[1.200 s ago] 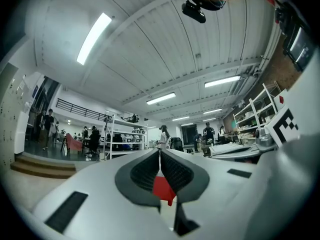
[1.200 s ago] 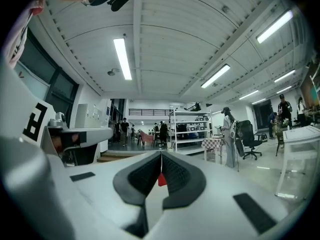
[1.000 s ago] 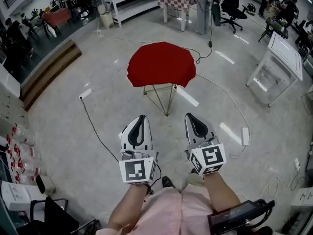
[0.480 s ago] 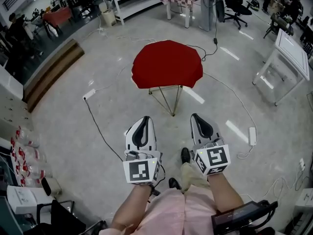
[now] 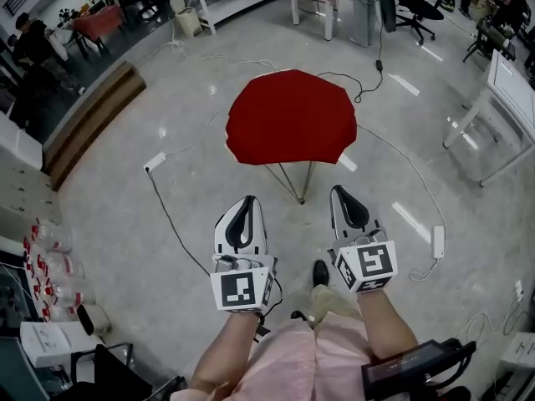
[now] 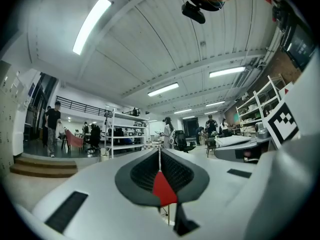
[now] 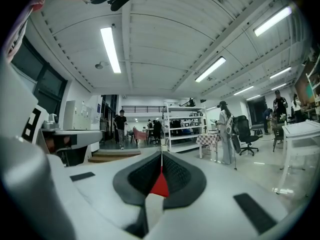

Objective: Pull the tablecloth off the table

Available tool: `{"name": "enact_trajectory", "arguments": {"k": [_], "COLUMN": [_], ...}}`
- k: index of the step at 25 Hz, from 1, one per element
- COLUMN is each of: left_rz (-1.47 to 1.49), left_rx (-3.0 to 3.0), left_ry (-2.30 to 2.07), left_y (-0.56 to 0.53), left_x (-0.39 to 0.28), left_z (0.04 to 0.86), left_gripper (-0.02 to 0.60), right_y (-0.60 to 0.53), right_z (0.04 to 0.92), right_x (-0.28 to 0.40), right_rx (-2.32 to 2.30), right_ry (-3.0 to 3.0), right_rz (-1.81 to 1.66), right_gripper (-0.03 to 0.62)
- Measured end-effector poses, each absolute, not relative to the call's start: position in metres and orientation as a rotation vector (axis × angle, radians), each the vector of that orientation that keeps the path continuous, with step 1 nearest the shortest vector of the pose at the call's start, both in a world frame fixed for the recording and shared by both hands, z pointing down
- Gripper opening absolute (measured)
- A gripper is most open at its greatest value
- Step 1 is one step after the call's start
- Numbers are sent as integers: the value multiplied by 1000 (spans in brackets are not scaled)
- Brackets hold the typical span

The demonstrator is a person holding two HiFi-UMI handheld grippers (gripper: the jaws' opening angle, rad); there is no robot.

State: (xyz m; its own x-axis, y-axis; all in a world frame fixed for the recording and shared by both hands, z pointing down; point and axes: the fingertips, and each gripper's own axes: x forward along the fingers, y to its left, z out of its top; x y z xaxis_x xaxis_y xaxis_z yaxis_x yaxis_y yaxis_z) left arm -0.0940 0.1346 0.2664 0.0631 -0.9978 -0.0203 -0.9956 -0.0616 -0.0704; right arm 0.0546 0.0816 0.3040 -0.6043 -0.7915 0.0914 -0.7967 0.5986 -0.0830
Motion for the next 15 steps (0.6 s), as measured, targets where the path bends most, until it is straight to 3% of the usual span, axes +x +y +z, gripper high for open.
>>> {"name": "enact_trajectory", "arguments": {"k": [8,15], "left_rz": [-47,-75], "left_rx": [-2217,-2199], "left_ry": [2126,2125], "left_y": [112,31], "left_x": [-124,-83], "left_z": [247,260], "left_gripper": [29,29], "right_y": [59,-25], "right_z": [281,289], "right_x": [28,64], "right_rx": [1362,1337], "right_ry": [-2789,-2829], "right_rz": [154,139], "right_gripper": [14,14]}}
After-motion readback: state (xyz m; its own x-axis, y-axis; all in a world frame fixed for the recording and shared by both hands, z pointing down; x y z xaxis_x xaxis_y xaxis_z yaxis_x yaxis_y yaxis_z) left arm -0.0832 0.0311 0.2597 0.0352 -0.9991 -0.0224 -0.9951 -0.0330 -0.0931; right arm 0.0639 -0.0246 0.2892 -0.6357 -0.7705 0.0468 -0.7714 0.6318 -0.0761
